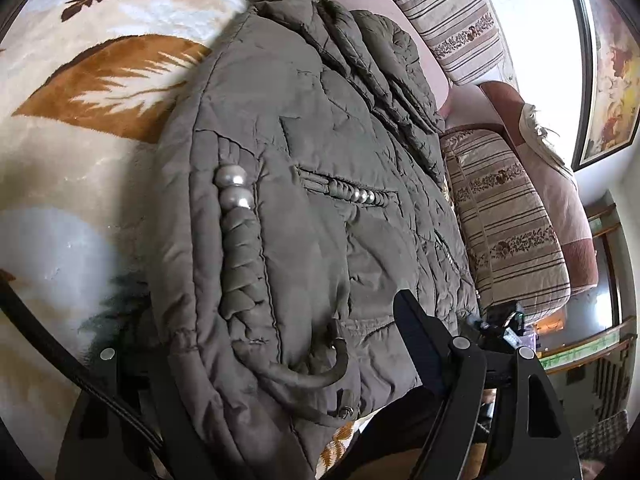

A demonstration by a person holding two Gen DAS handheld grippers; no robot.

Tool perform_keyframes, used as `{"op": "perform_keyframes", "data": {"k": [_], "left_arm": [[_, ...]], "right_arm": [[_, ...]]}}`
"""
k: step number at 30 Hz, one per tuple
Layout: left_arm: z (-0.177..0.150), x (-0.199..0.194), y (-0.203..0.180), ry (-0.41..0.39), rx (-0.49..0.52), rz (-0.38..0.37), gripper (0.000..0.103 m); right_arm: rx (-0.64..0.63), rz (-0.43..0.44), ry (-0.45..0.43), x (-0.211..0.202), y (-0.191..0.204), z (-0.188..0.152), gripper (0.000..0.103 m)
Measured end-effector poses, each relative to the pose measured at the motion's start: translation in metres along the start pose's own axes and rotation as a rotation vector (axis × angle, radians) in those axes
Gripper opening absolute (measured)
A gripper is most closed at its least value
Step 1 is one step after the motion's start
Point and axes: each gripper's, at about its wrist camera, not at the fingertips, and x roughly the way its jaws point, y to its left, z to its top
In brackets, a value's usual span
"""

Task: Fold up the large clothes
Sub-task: 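Grasp the jacket hem with the left tool and lift it, then fold the held hem up over the jacket toward the hood with the left tool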

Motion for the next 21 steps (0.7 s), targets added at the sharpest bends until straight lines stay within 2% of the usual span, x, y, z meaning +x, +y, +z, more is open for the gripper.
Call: {"op": "perform_keyframes", "data": {"k": [2,6,8,11,12,13,14,15,16,17,19,21], "left_arm": [[0.000,0.000,0.002,-0.010,-0.026,0.002,0.080],[0.002,0.003,-0.001,-0.008,-0.064,0.024,0.084],[0.004,0.006,-0.007,-0.002,-0.065,0.066,0.084],[0.002,0.013,-0.024,0.007,-0.025,0.189,0.084],[0.001,0.017,-0.031,0.010,-0.002,0.253,0.080],[0.000,0.020,-0.037,0.014,0.017,0.316,0.067],[-0.001,0.023,-0.043,0.023,0.046,0.405,0.048],[-0.001,0.025,-0.049,0.033,0.076,0.462,0.040],[0.000,0.023,-0.053,0.030,0.089,0.463,0.029],[0.001,0.019,-0.057,0.022,0.091,0.462,0.024],[0.005,0.008,-0.065,0.003,0.101,0.459,0.021],[0.010,-0.010,-0.075,-0.035,0.117,0.424,0.020]], "right_arm": [[0.009,-0.019,0.015,0.012,-0.002,-0.002,0.063],[0.014,-0.024,-0.012,0.013,0.001,-0.001,0.060],[0.004,-0.049,-0.016,0.014,0.006,0.001,0.057],[0.008,-0.061,-0.026,0.019,0.015,0.005,0.051],[0.009,-0.070,-0.023,0.020,0.016,0.005,0.049],[0.010,-0.096,-0.021,0.025,0.021,0.006,0.045],[0.002,-0.131,-0.023,0.027,0.026,0.006,0.042],[-0.010,-0.165,-0.029,0.029,0.032,0.007,0.037],[-0.024,-0.190,-0.036,0.028,0.037,0.007,0.030],[-0.036,-0.207,-0.046,0.027,0.043,0.007,0.028],[-0.057,-0.204,-0.079,0.018,0.055,0.009,0.023],[-0.079,-0.177,-0.114,0.005,0.064,0.010,0.021]]}}
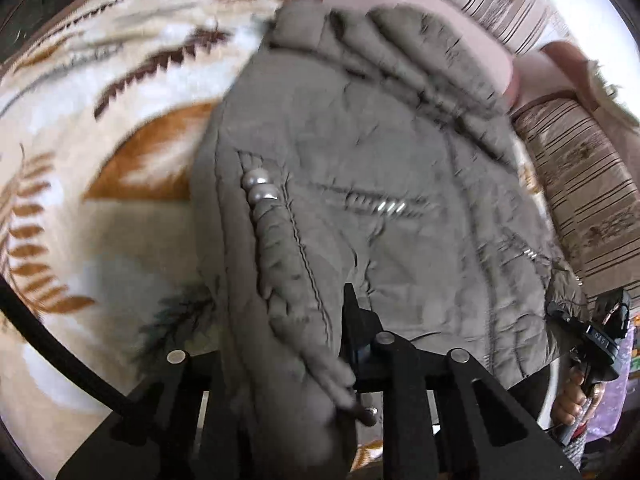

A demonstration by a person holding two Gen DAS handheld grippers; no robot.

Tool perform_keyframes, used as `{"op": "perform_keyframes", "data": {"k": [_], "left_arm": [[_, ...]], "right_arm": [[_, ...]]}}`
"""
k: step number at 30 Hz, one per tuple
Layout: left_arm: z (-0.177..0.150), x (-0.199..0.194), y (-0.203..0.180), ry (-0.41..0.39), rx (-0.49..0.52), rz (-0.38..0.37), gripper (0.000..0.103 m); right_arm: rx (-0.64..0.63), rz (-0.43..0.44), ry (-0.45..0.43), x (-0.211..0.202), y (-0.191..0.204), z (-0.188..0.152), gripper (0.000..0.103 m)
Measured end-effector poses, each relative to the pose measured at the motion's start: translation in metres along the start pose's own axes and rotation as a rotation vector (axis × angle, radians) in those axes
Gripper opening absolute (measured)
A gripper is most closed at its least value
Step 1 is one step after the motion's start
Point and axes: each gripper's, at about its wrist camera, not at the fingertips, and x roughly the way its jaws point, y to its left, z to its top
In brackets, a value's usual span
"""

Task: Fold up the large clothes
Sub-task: 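Fold the held hem up over the jacket toward the hood with the left tool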

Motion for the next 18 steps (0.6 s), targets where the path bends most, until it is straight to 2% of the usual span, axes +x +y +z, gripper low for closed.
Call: {"op": "perform_keyframes", "data": {"k": [4,7,12,15,18], "left_arm": [[0.003,-0.044,-0.007,-0.097,0.030,-0.054,0.018],[-0.003,-0.069,-0.015,-0.141,0.078,-0.071,0.018],[-0.020,-0.065,-0.019,-0.124,0.115,-0.043,0.018],[-0.023,-0.052,-0.017,-0.097,0.119,-0.009,0.018],[-0.019,-0.051,-0.016,-0.099,0.106,-0.010,0.018]], "right_arm": [[-0.055,0.075,-0.094,-0.037,0.027,0.007,0.019],[-0.106,0.104,-0.115,-0.059,0.041,0.005,0.019],[-0.151,0.105,-0.091,-0.065,0.048,-0.010,0.019],[-0.137,0.080,-0.061,-0.064,0.036,-0.016,0.019],[-0.105,0.076,-0.046,-0.057,0.028,-0.011,0.019]]}}
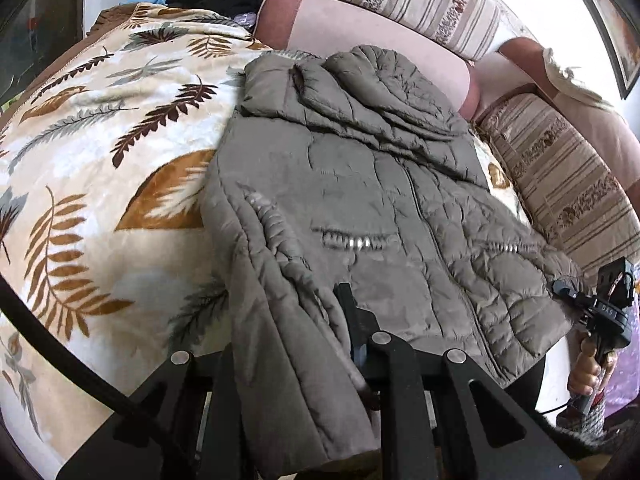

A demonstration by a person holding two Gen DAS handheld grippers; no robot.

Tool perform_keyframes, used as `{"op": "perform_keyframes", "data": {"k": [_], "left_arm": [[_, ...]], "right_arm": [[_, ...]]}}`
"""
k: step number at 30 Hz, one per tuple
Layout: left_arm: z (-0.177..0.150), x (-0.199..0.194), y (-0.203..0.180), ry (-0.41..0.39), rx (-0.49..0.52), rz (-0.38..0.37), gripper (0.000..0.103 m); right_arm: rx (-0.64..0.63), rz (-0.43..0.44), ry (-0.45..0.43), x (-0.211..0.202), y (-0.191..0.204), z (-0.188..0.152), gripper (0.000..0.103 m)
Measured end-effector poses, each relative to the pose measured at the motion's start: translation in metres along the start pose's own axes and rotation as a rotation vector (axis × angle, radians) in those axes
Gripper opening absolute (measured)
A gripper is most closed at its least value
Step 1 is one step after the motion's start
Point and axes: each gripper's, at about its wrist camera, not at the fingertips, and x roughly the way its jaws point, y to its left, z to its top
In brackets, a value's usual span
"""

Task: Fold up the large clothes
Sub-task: 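Fold the held hem up over the jacket toward the hood with the left tool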

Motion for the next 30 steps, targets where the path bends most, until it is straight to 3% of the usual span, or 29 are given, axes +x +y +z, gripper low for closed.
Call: {"op": "perform_keyframes", "data": {"k": [8,11,15,18,24,27,30], "left_arm": [[0.074,-0.001,-0.013,-0.105,0.027,0.027,0.018],[0.115,0.004,-0.022,-0.134,0.043,0.043,0.018],[0.182,0.019,-0.043,-0.156,0.096,0.118,0.018],[0.233,0.039,-0.048,-0.144,0.067,0.159,0.018],[0.329,0.103,-0.055,-0.125,0.001,0.288,0.019],[0.356,0.154,-0.052,-0.079,-0.008,0.391,0.019],[0.367,0.198,-0.042,-0.031,-0.031,0.430,0.021]], "right_arm": [[-0.121,-0.011,-0.061,0.010,0.041,0.065,0.018],[-0.152,-0.041,-0.097,0.020,0.059,0.101,0.019],[-0.195,-0.111,-0.143,0.040,0.082,0.157,0.019],[-0.181,-0.147,-0.163,0.057,0.088,0.200,0.019],[-0.124,-0.274,-0.180,0.115,0.082,0.296,0.020],[-0.079,-0.366,-0.177,0.147,0.067,0.332,0.022],[-0.039,-0.452,-0.141,0.184,0.042,0.354,0.023]]}}
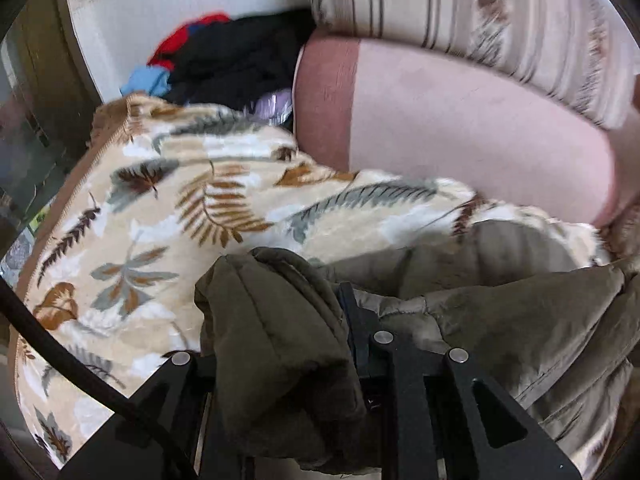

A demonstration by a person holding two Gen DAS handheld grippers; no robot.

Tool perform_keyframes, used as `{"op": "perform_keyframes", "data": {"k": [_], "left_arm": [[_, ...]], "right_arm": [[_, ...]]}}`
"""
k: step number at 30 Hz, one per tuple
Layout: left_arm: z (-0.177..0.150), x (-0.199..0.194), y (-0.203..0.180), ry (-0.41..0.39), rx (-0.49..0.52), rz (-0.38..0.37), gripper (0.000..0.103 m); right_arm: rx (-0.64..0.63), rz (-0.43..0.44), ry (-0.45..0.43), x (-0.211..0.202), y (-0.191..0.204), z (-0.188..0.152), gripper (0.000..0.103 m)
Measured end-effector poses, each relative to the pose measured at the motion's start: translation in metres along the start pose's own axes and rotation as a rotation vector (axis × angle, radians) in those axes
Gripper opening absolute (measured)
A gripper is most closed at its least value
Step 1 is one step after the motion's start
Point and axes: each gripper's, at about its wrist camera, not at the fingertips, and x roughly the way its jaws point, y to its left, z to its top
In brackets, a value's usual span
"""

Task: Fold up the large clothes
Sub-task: 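Fold the held hem up over the jacket toward the hood with the left tool, then press the folded bundle flat with both tools open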

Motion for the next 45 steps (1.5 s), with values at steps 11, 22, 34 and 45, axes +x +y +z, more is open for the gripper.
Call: {"op": "perform_keyframes", "data": {"k": [11,22,34,45], "left_arm": [[-0.024,0.020,0.028,0.005,-0.136,-0.173,0.034],[-0.035,-0.051,0.057,-0.134,-0.176,-0.385,0.083],[-0.027,0.000,-0.084,-0.087,0.187,-0.175,0.084],[0.014,0.091,-0.099,-0.038,0.178,0.032,0.093]], "right_arm": [[0.060,0.083,0.097,0.048,-0.031,0.003,0.043],[-0.010,0.108,-0.157,-0.041,-0.016,-0.009,0.099],[-0.405,-0.192,-0.052,0.065,0.045,-0.038,0.098],[-0.278,-0.157,0.003,0.130,0.012,0.010,0.101]]}}
